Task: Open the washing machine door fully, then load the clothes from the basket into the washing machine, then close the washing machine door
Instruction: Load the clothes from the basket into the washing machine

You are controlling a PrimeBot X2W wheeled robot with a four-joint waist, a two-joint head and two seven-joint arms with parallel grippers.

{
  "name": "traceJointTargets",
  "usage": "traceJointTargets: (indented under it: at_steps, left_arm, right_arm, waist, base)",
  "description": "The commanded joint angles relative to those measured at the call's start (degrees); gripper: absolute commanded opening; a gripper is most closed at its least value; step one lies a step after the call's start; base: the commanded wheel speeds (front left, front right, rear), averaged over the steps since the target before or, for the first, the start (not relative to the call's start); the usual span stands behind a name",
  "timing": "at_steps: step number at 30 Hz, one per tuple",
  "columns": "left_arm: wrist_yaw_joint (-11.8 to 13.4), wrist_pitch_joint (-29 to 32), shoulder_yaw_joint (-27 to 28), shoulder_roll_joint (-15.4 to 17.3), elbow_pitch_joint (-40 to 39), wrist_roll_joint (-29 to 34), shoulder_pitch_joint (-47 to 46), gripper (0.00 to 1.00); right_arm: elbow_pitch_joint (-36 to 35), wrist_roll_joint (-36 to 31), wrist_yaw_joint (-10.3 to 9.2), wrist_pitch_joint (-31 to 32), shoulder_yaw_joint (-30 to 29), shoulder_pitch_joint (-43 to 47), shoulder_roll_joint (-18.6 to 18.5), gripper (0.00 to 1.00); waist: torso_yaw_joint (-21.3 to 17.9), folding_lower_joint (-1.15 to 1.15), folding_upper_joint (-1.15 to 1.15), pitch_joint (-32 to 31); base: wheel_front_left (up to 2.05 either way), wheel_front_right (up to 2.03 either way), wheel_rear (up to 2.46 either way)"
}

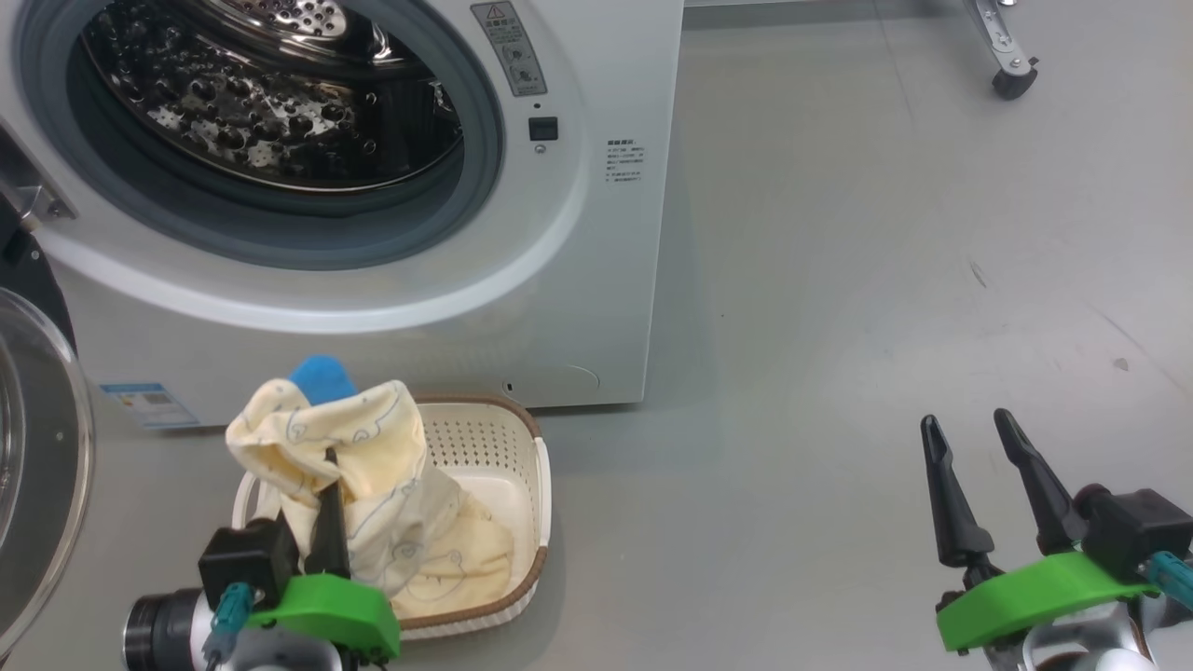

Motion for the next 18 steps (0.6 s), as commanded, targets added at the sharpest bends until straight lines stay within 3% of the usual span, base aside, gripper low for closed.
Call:
traceJointTargets:
  at_steps: [1, 18]
  left_arm:
    - [0.33, -0.63, 1.89, 1.24, -1.85, -0.14, -2.14, 0.0]
    - [-0.46, 1.83, 2.87, 1.9, 2.49, -2.39, -8.93, 0.0]
  right_arm:
    - [-1.99, 0.08, 0.21, -0.02, 1.27, -1.72, -0.48, 1.0]
    - [-2.08, 0.61, 0.21, -0.03, 2.88, -3.52, -0.48, 1.0]
  waist:
    - [0.03, 0.0, 0.0, 0.0]
    - [-1.76, 0.0, 0.0, 3.83]
  base:
    - [0.0, 0.0, 0.0]
    - [0.0, 0.0, 0.0]
